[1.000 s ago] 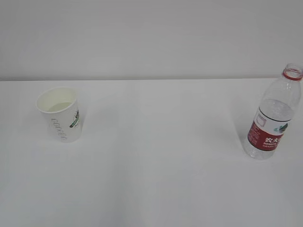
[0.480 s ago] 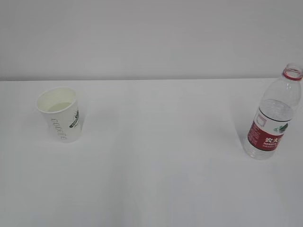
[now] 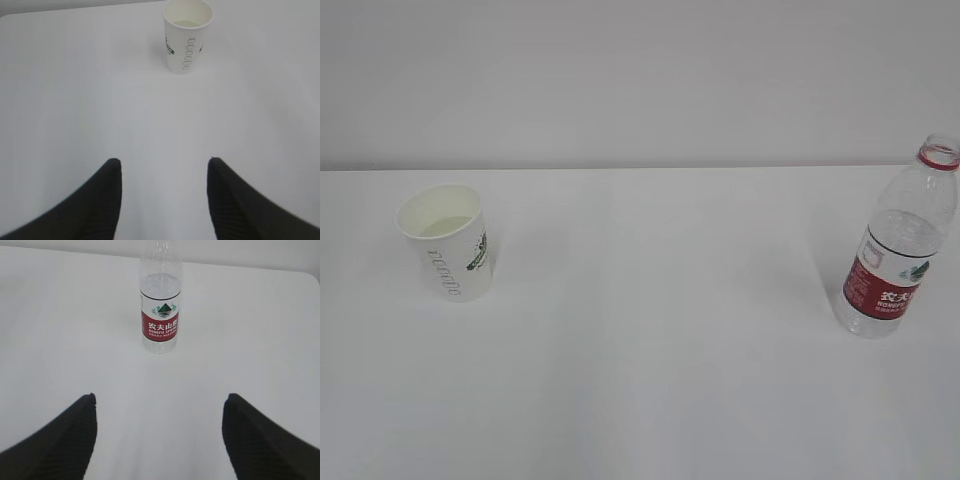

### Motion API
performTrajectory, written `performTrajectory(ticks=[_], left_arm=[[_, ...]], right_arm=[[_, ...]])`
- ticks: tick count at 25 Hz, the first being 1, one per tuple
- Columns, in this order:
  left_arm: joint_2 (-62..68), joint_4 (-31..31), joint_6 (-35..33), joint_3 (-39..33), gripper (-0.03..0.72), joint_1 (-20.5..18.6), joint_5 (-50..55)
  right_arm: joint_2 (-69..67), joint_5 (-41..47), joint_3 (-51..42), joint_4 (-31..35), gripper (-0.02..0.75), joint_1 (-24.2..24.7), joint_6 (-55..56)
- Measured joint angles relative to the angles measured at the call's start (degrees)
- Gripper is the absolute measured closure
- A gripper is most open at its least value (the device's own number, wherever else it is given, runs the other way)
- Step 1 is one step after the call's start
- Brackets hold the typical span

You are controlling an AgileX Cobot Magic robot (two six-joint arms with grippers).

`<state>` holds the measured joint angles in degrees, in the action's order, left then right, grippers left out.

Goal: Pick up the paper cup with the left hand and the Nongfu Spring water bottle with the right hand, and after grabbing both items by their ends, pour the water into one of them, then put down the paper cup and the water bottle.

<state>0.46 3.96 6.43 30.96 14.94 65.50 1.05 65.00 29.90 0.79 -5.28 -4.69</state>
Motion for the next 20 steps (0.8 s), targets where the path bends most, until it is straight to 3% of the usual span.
performTrajectory(ticks=[20], left_arm=[[0.00, 0.00, 0.00, -0.80, 0.289, 0.00, -1.71]], right_arm=[[0.00, 0.30, -1.45, 0.10, 0.150, 0.00, -0.09]])
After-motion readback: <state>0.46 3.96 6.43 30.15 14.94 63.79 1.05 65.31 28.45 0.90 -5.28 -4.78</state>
